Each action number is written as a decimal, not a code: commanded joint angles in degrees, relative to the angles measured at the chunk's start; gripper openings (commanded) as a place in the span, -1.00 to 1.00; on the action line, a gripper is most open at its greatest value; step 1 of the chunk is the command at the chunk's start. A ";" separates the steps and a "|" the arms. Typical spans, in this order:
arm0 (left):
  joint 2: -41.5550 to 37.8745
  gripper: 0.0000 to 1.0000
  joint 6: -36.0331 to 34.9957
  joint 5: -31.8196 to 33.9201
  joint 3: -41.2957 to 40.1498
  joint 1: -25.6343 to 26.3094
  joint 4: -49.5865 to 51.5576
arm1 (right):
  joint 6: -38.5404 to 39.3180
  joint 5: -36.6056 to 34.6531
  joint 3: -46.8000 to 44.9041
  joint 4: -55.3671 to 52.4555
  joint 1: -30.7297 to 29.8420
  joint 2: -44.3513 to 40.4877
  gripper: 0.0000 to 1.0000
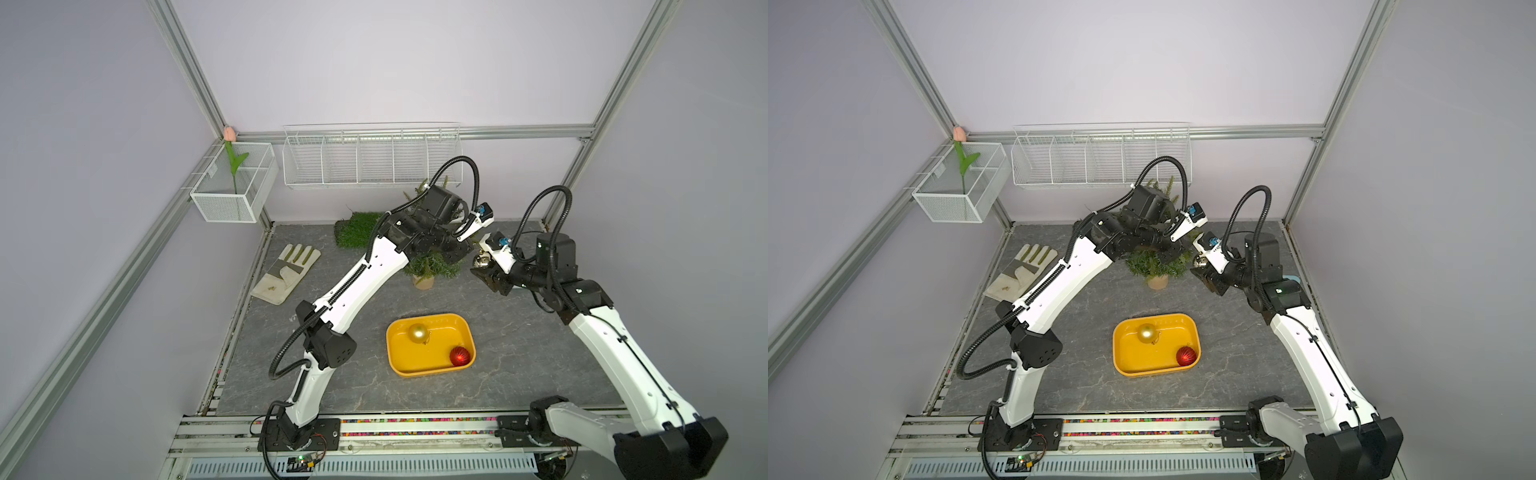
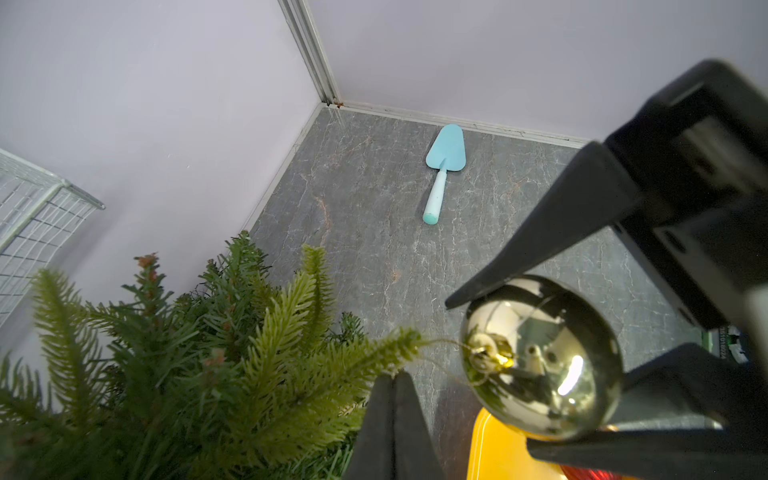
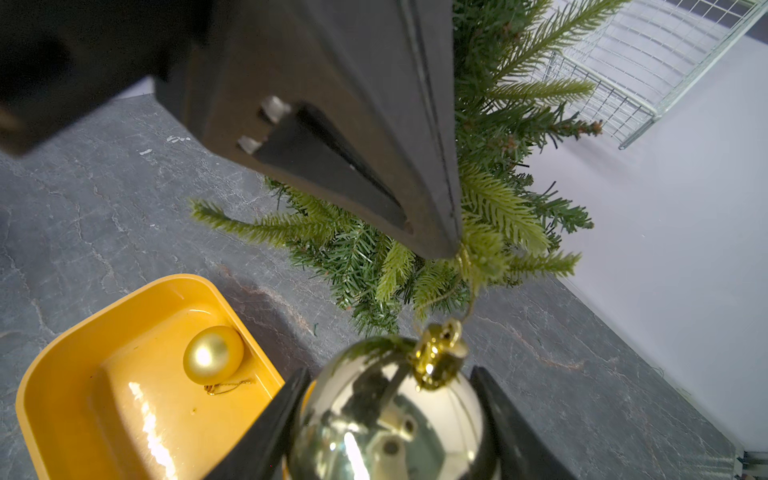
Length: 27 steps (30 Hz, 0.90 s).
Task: Decorate the small christmas tree with ornaments
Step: Hang an ornament on the christmas tree.
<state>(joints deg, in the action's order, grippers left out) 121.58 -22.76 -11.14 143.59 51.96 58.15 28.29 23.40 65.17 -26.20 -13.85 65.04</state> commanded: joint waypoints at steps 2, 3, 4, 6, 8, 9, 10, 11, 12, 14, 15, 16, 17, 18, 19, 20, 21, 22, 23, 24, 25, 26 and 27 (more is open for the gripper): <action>-3.15 -1.00 -0.56 1.09 1.52 0.69 0.81 | 0.36 -0.84 1.32 -1.75 0.40 0.27 -0.87; -3.32 -1.00 -0.56 1.17 1.52 0.74 0.74 | 0.31 -1.05 1.21 -1.66 0.40 0.10 -0.87; -3.45 -1.00 -0.54 1.38 1.47 0.77 0.79 | 0.27 -1.12 1.19 -1.58 0.38 0.09 -0.87; -3.63 -1.00 -0.55 1.75 1.49 0.86 0.70 | 0.12 -1.24 1.19 -1.42 0.40 0.01 -0.87; -3.87 -1.00 -0.64 2.06 1.50 0.99 0.65 | 0.06 -1.44 1.28 -1.40 0.35 -0.13 -0.87; -3.89 -1.00 -0.68 2.04 1.51 0.99 0.75 | 0.06 -1.47 1.32 -1.40 0.38 -0.24 -0.87; -4.05 -1.00 -0.70 2.03 1.46 1.08 0.78 | 0.01 -1.44 1.37 -1.40 0.40 -0.34 -0.87; -4.21 -1.00 -0.77 2.03 1.50 1.25 0.94 | 0.01 -1.49 1.37 -1.25 0.38 -0.48 -0.87; -4.25 -1.00 -0.76 2.17 1.50 1.32 1.06 | -0.08 -1.53 1.32 -1.02 0.37 -0.52 -0.87; -4.39 -1.00 -0.75 2.19 1.46 1.48 0.92 | -0.17 -1.78 1.28 -0.59 0.34 -0.54 -0.87; -4.33 -1.00 -0.79 2.30 1.58 1.54 0.91 | -0.17 -1.78 1.41 -0.50 0.39 -0.46 -0.87; -4.25 -1.00 -0.83 2.58 1.53 1.56 0.91 | -0.17 -1.78 1.53 -0.39 0.37 -0.39 -0.87; -4.20 -1.00 -0.90 2.82 1.55 1.56 0.88 | -0.12 -1.71 1.74 -0.30 0.38 -0.26 -0.87; -4.14 -1.00 -0.96 3.02 1.65 1.56 0.88 | -0.16 -1.69 1.80 -0.26 0.38 -0.17 -0.87; -3.92 -1.00 -0.95 3.14 1.74 1.56 0.77 | -0.25 -1.69 1.89 -0.10 0.40 -0.09 -0.87; -3.89 -1.00 -0.90 3.23 1.75 1.56 0.78 | -0.21 -1.78 1.98 0.01 0.40 0.05 -0.87; -3.73 -1.00 -0.97 3.23 1.74 1.56 0.73 | -0.17 -1.86 2.06 0.09 0.36 0.17 -0.87; -3.57 -1.00 -1.00 3.23 1.78 1.56 0.57 | -0.17 -1.93 2.22 0.13 0.31 0.33 -0.87; -3.46 -1.00 -1.03 3.31 1.86 1.56 0.64 | -0.19 -1.95 2.32 0.18 0.35 0.51 -0.87; -3.30 -1.00 -1.13 3.42 1.95 1.59 0.58 | -0.17 -1.95 2.40 0.19 0.37 0.76 -0.87; -3.14 -1.00 -1.21 3.64 2.12 1.57 0.69 | -0.17 -1.95 2.50 0.18 0.40 0.98 -0.87; -2.86 -1.00 -1.20 3.81 2.39 1.56 0.80 | -0.16 -2.04 2.66 0.22 0.40 1.18 -0.87; -2.72 -1.00 -1.22 3.92 2.55 1.56 0.77 | -0.17 -2.04 2.68 0.33 0.34 1.29 -0.87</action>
<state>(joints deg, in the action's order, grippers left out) 118.87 -23.00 -7.92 143.79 53.30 58.17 28.29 21.85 66.63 -26.79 -13.85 65.56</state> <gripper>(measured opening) 0.050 0.585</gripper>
